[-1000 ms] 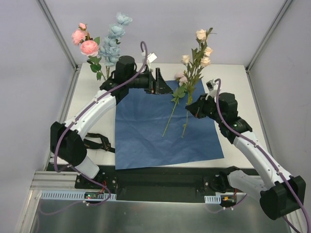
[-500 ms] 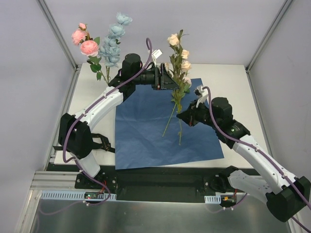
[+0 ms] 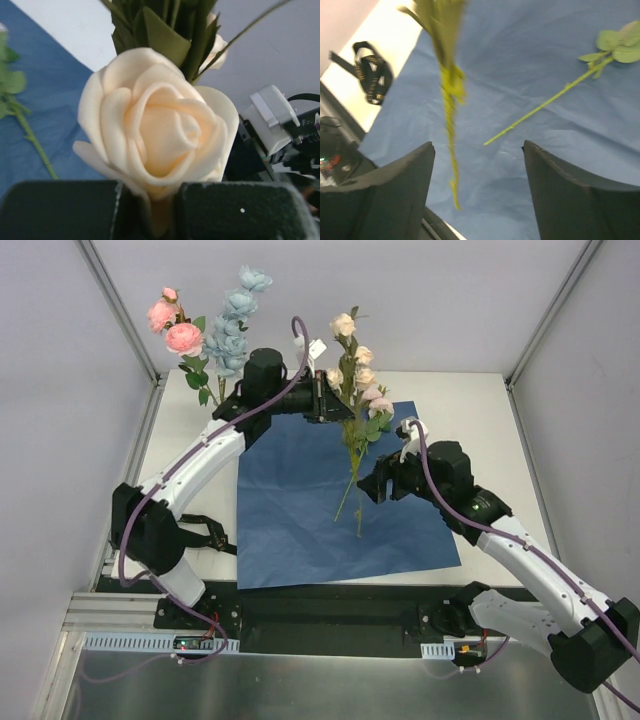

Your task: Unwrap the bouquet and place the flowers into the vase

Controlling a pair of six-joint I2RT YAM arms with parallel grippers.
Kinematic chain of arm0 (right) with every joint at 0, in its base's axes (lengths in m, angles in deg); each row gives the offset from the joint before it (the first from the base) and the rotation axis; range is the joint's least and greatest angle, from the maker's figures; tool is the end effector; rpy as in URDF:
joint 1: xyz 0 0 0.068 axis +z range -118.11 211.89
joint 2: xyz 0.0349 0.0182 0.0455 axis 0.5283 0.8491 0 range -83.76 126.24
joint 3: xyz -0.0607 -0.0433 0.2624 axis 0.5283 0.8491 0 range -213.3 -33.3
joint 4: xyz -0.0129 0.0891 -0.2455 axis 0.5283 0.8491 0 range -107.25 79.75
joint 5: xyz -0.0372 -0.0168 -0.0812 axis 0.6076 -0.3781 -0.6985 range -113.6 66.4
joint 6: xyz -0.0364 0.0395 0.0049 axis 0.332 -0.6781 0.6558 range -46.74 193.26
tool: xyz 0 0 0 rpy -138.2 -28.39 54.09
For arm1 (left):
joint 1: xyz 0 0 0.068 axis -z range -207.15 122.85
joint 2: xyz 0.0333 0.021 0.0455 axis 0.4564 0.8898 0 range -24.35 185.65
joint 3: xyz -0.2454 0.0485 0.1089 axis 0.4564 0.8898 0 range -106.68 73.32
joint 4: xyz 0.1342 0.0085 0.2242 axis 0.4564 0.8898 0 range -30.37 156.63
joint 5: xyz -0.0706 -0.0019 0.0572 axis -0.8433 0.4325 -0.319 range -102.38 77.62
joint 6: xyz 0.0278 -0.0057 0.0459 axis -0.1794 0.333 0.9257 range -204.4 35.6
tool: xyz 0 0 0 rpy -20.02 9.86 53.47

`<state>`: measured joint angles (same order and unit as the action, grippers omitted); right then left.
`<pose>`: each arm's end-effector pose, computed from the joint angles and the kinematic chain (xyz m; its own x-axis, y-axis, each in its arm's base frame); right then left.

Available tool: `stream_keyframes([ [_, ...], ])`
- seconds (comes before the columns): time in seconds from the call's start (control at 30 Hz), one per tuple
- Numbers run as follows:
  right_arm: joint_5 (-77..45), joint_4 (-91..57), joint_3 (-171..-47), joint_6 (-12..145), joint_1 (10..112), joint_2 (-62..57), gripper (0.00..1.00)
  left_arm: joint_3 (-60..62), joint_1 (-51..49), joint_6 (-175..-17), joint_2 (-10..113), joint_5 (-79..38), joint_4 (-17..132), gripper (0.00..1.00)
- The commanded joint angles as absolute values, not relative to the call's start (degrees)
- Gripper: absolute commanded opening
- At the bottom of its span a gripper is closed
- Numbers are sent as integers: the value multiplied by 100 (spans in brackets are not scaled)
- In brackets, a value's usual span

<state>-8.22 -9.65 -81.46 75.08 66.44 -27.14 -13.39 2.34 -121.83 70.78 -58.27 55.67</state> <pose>0.1841 0.1383 0.3273 -0.2037 -0.1773 -0.9628 -0.7636 0.6442 0.0429 0.3297 -0.2159 0.3922 -0.6407 -0.1235 -0.7578 0.7258 0.2245 -0.6502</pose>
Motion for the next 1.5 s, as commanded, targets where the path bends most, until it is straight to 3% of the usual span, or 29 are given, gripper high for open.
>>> stream_keyframes([
  [0.0,-2024,-706,-8322,7625,6652,-3093,79,-1562,1,-10379,5820,-4388,6419,0],
  [0.13,-2131,-591,-8313,7616,6599,-3085,81,-1588,-43,-9181,4863,-2692,6894,0],
  [0.3,-2026,-609,-8392,7511,6582,-2848,81,-1975,-140,-8091,4421,-208,7106,0],
  [0.4,-1991,-635,-8436,7449,6582,-2760,81,-2282,-271,-7650,4333,604,7088,0],
  [0.7,-1982,-644,-8393,7396,6582,-2768,81,-2019,-1150,-7807,4235,933,6385,0],
  [1.47,-2061,-582,-8305,7379,6582,-2874,82,-2608,-1344,-8431,4904,924,6420,0],
])
